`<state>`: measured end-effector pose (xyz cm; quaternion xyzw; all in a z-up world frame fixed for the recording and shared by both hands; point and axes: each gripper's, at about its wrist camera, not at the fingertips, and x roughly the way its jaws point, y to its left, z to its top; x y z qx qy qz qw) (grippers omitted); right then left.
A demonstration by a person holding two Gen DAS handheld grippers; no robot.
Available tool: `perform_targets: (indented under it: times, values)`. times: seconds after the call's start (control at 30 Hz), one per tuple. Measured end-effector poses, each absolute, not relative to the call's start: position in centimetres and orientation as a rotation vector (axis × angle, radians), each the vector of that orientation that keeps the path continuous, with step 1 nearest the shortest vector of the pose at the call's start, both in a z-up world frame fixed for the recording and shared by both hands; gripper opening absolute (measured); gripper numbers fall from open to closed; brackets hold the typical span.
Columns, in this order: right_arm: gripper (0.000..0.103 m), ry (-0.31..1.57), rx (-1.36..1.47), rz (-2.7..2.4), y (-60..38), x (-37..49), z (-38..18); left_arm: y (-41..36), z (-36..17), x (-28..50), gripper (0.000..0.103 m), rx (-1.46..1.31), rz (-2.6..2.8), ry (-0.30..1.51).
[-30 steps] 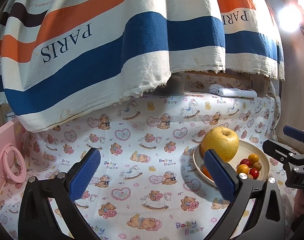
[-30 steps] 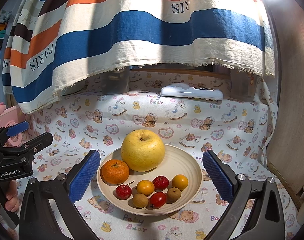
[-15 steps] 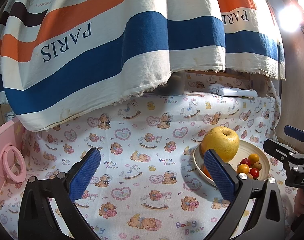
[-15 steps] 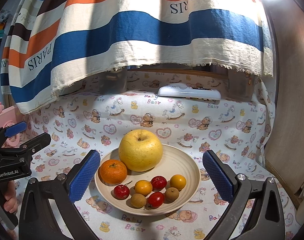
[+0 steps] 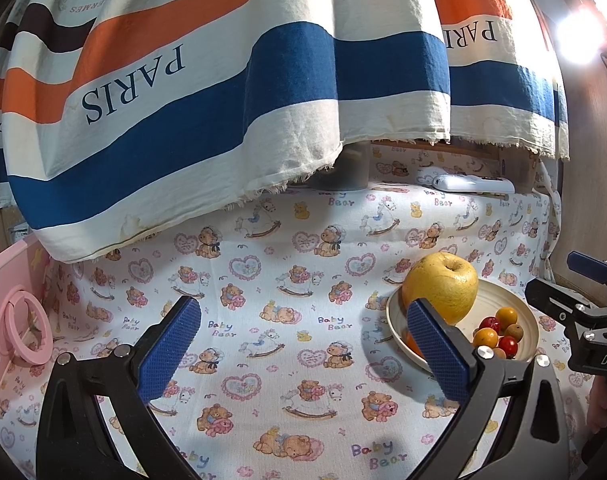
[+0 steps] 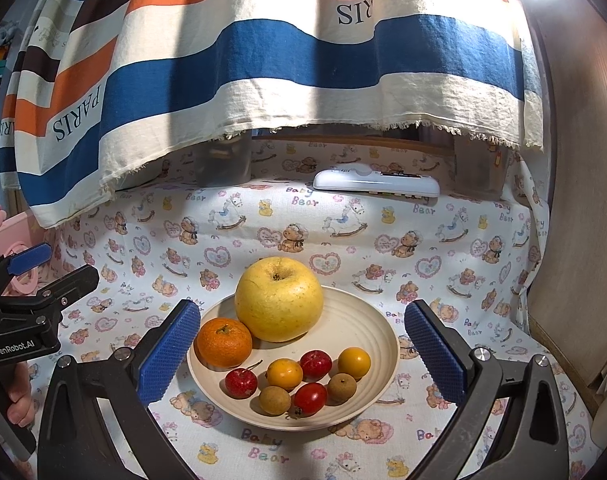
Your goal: Organize fruits
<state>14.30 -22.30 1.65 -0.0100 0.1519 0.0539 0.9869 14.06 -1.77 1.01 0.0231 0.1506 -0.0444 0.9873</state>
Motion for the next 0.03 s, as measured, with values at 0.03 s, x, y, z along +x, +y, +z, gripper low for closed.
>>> perform_targets:
  times: [0.03]
  values:
    - [0.102,0.306,-0.020,0.107,-22.33,14.27,1.61,-1.79,1.05,14.11,0.103,0.047,-0.092,0.301]
